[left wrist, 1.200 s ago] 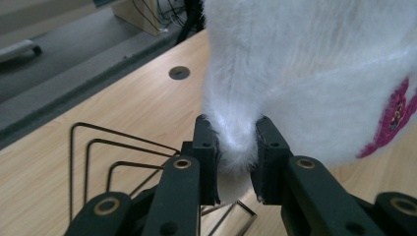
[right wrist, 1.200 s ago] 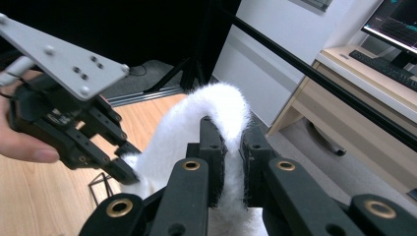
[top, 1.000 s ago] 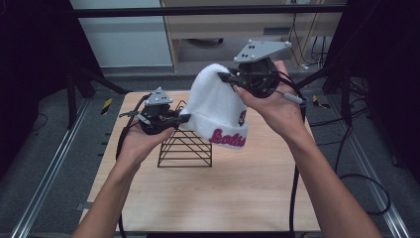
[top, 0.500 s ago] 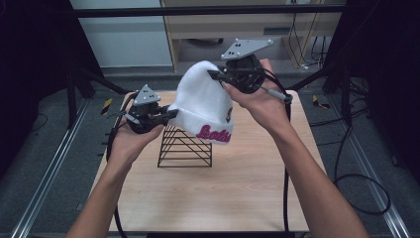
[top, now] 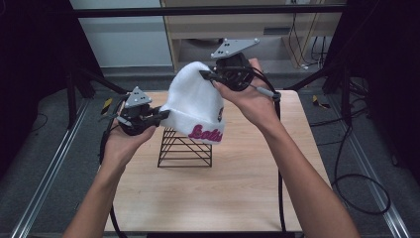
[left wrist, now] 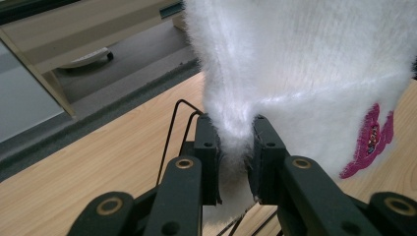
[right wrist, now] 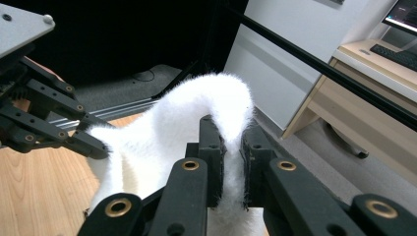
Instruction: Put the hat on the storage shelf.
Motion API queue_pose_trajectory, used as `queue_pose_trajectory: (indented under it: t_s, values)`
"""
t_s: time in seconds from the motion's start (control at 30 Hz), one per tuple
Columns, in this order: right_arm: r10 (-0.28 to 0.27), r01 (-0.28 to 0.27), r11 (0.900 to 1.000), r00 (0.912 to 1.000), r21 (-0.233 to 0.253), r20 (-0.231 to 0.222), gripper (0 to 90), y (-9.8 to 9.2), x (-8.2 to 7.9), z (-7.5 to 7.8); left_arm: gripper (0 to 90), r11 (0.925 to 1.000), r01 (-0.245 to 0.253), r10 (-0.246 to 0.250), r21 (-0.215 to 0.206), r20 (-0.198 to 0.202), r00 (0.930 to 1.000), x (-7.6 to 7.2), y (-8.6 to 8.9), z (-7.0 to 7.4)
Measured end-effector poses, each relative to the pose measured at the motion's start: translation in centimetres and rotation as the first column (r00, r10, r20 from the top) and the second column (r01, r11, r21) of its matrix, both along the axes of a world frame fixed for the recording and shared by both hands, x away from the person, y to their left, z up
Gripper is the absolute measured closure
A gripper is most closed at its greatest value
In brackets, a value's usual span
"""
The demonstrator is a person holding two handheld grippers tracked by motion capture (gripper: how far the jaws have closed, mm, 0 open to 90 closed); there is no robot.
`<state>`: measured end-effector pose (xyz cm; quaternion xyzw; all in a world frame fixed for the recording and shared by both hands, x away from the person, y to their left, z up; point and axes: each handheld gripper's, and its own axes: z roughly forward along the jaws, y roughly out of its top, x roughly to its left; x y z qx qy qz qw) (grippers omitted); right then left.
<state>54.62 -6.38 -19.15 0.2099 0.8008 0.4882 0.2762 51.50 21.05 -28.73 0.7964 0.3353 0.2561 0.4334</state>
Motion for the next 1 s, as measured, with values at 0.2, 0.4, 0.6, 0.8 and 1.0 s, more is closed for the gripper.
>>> queue_pose_trajectory:
  t_s: [0.2,0.4,0.6,0.8,1.0]
  values:
    - [0.009,-0.009,1.0,0.9999,-0.004,-0.008,82.8,0.8,0.5,-0.4,76.3,0.9999,-0.011,0.011,-0.003,-0.005,0.9999,0.1,0.8,-0.5]
    - [0.014,-0.014,1.0,0.9998,-0.018,-0.017,82.8,1.5,1.0,-0.9,76.3,0.9995,-0.027,0.027,-0.014,-0.014,0.9995,0.3,1.3,-1.3]
    - [0.014,-0.015,0.999,0.9997,-0.028,-0.022,82.7,1.8,1.4,-1.2,76.2,0.999,-0.041,0.04,-0.02,-0.019,0.999,0.7,1.6,-2.0]
    - [0.017,-0.018,0.999,0.9995,-0.041,-0.028,82.7,1.9,2.0,-1.8,76.1,0.9977,-0.056,0.055,-0.037,-0.025,0.9982,1.3,1.7,-2.9]
    - [0.019,-0.021,0.999,0.9991,-0.036,-0.037,82.7,2.1,2.2,-2.4,76.1,0.9964,-0.075,0.074,-0.041,-0.02,0.9971,1.4,1.9,-3.9]
